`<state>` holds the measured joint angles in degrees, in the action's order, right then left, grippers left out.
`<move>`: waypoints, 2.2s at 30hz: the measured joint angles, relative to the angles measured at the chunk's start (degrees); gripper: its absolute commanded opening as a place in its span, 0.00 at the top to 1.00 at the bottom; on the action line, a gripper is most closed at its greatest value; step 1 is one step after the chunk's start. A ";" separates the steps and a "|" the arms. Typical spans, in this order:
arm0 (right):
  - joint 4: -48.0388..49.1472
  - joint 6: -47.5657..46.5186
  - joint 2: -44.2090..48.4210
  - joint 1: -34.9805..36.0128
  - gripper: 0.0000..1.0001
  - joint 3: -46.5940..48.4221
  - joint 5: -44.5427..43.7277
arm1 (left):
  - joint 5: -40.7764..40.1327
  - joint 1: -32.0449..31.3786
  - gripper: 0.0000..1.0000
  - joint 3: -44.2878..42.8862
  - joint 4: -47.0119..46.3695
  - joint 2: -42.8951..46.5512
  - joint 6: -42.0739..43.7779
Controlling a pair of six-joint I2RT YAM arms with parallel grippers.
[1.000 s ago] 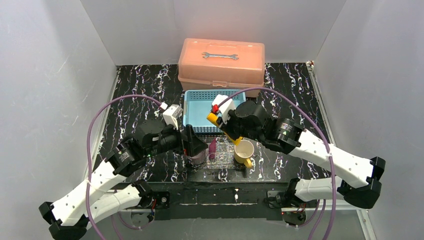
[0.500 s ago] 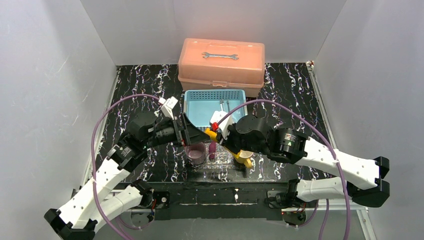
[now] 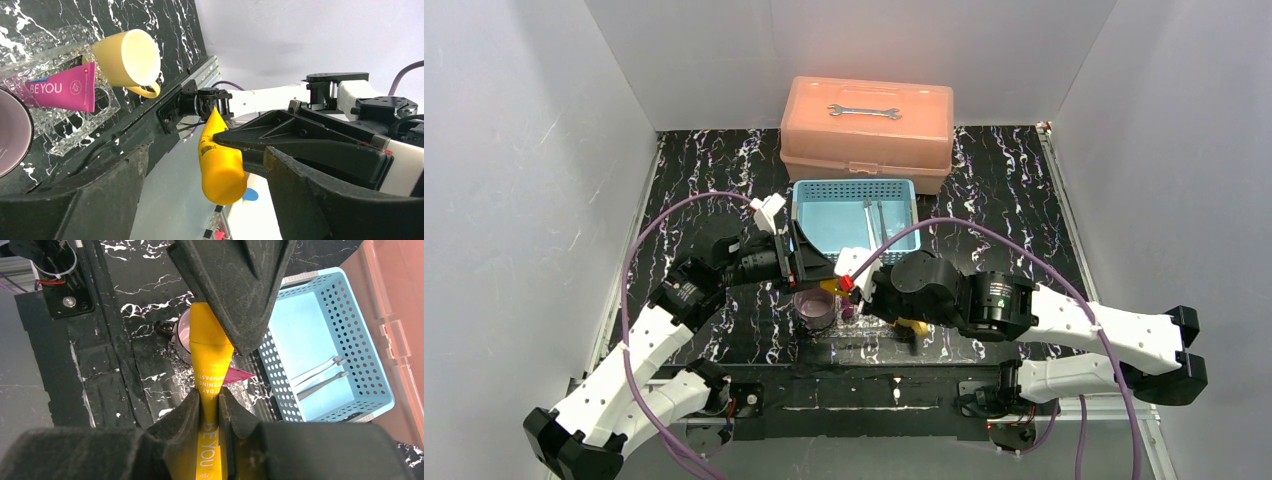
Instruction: Prepare toiletry sets of a toothbrush and toothpaste on the tray
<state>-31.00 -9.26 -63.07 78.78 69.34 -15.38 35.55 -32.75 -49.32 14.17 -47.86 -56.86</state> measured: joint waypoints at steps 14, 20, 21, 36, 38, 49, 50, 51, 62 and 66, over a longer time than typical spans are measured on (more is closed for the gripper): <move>2.47 -3.02 -1.18 2.49 0.79 -0.90 -4.85 | 2.89 0.76 0.40 0.96 1.38 0.96 -0.81; 2.54 -3.02 -1.68 3.10 0.79 -0.90 -5.77 | 3.61 0.76 0.50 1.07 1.36 1.73 -0.85; 2.56 -3.02 -1.77 3.19 0.79 -0.90 -5.84 | 3.72 0.76 0.52 1.14 1.36 1.86 -0.94; 2.45 -2.97 -2.67 4.24 0.64 -0.90 -7.06 | 5.51 0.83 1.00 2.58 0.76 2.23 -1.07; 2.49 -2.95 -2.67 4.35 0.57 -0.90 -7.23 | 5.73 0.90 1.00 2.80 0.44 2.23 -1.03; 8.09 -1.75 0.92 4.57 0.50 -4.76 -10.80 | 2.62 1.90 1.00 3.65 3.72 5.73 3.45; 8.79 -1.33 1.20 4.59 0.50 -5.03 -11.78 | 2.21 2.25 1.00 3.56 4.31 6.21 4.04; 9.60 -0.66 1.53 4.59 0.50 -5.40 -13.07 | 1.86 2.56 1.00 3.54 4.70 6.58 4.55; 15.76 11.45 0.68 -3.93 0.48 -6.91 -15.45 | -1.49 5.16 1.00 3.76 5.62 11.39 6.29; 18.53 17.79 1.51 -13.27 0.41 -9.07 -10.49 | -2.56 6.01 1.00 3.87 5.53 12.74 6.25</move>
<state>-12.47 8.54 -61.56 65.52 60.27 -25.87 32.99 -26.74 -45.45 19.70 -35.11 -50.61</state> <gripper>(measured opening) 0.554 0.329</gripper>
